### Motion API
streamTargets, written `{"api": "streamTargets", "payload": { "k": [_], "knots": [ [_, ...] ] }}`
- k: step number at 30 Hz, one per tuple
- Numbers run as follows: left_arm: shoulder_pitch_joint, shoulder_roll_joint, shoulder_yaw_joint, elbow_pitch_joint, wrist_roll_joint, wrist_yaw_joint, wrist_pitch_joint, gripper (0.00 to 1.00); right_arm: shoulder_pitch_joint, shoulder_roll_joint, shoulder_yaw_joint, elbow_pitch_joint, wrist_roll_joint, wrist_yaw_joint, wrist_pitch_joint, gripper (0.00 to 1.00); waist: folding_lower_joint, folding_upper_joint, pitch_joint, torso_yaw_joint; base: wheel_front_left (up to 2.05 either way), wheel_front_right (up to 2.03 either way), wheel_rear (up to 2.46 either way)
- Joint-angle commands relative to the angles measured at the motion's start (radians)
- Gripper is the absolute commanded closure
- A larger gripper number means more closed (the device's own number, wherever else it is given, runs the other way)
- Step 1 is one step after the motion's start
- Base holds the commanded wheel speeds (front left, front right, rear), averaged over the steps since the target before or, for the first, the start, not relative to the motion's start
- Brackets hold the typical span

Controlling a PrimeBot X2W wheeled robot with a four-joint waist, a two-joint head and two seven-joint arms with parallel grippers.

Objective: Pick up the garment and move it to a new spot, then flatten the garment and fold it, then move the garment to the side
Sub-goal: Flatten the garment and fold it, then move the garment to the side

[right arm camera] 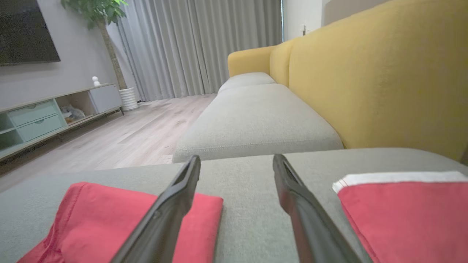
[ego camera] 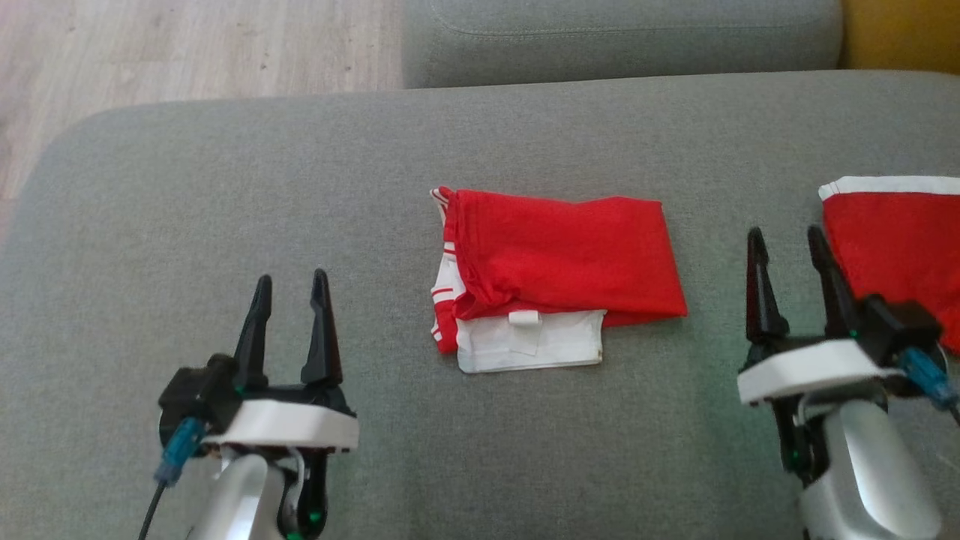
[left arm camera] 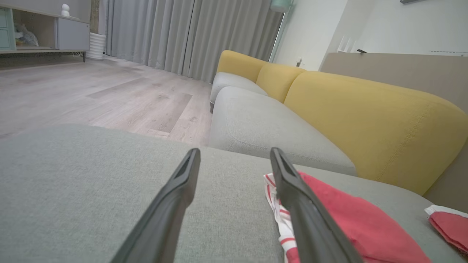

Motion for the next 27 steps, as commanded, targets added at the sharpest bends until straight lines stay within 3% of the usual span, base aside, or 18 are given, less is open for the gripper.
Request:
{"api": "streamTargets", "payload": {
  "k": [1,14,19,27],
  "knots": [
    [-0.013,0.007,0.044,-0.034,0.005,-0.002,-0.009,0.00,-0.007,0.006,0.016,-0.040,0.018,-0.001,-0.011,0.00,0.0000,0.0000,0.002,-0.005,0.00,0.00,0.00],
    [-0.037,-0.007,0.056,-0.041,0.028,-0.024,-0.009,0.00,-0.018,0.007,0.016,-0.036,0.026,-0.001,-0.004,0.00,0.0000,0.0000,0.038,0.010,0.00,0.00,0.00],
    [-0.063,-0.009,0.043,-0.036,0.033,-0.031,-0.009,0.00,-0.083,0.007,0.026,0.049,0.016,-0.001,0.051,0.00,0.0000,0.0000,0.079,0.036,0.00,0.00,0.00],
    [-0.098,-0.010,0.019,-0.024,0.031,-0.038,-0.009,0.00,-0.185,0.007,0.042,0.255,0.094,-0.001,0.140,0.00,0.0000,0.0000,0.124,0.092,0.00,0.00,0.00]
  ]
}}
